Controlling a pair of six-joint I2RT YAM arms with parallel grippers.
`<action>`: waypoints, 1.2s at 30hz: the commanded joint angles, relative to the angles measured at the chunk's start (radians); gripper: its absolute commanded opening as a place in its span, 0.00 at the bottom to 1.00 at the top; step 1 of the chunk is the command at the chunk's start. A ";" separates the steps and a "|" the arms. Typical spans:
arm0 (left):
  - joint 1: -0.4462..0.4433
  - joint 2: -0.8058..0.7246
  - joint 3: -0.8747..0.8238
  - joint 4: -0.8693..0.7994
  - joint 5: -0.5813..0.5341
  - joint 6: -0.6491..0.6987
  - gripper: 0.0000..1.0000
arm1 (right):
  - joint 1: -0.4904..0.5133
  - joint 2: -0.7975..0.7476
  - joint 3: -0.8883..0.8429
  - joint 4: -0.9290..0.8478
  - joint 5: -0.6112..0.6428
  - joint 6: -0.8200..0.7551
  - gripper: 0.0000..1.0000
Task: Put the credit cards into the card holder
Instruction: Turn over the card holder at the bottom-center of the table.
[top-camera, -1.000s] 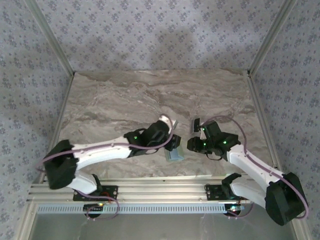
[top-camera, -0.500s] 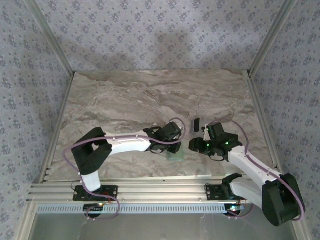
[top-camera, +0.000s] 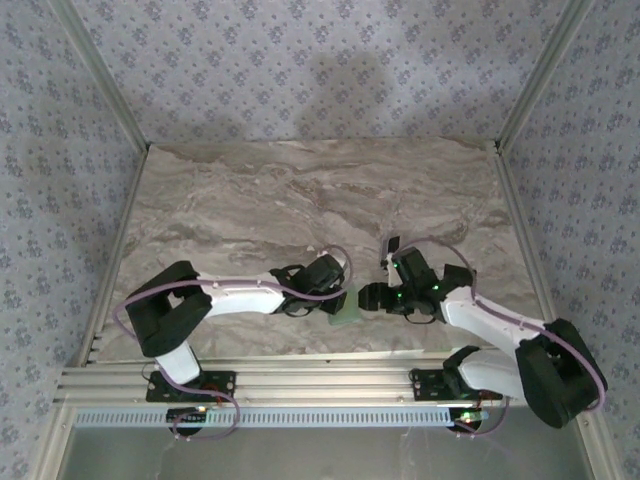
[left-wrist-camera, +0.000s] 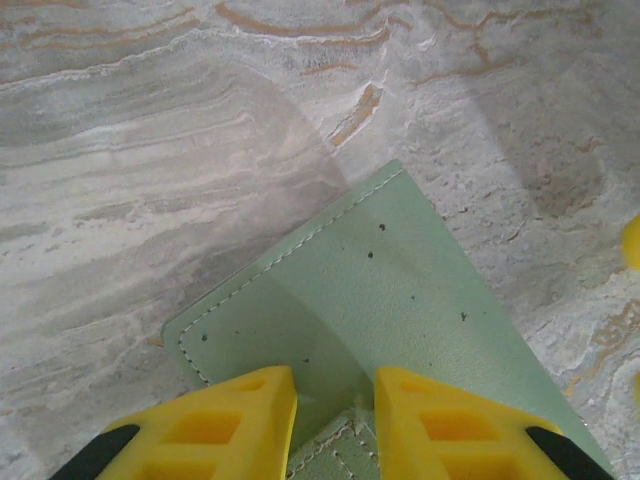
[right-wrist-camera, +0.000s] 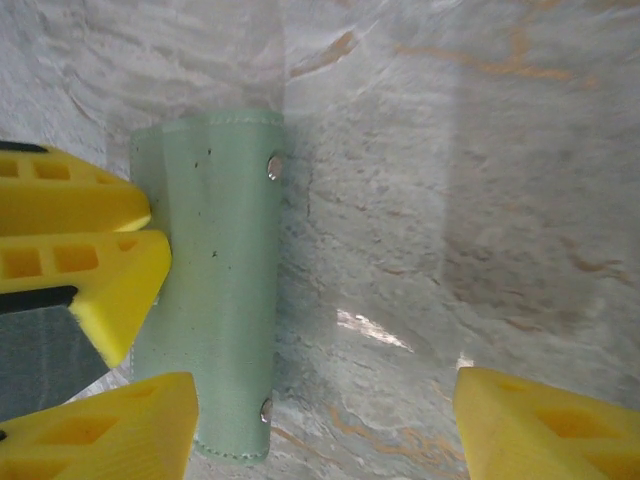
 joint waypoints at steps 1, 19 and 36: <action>0.012 0.004 -0.071 -0.039 -0.006 -0.032 0.28 | 0.031 0.064 0.043 0.076 -0.048 0.016 0.70; 0.053 -0.022 -0.238 0.120 0.025 -0.087 0.27 | 0.110 0.286 0.047 0.402 -0.227 0.142 0.36; 0.087 -0.274 -0.345 0.041 -0.100 -0.123 0.53 | 0.303 -0.112 0.356 -0.667 0.869 0.120 0.00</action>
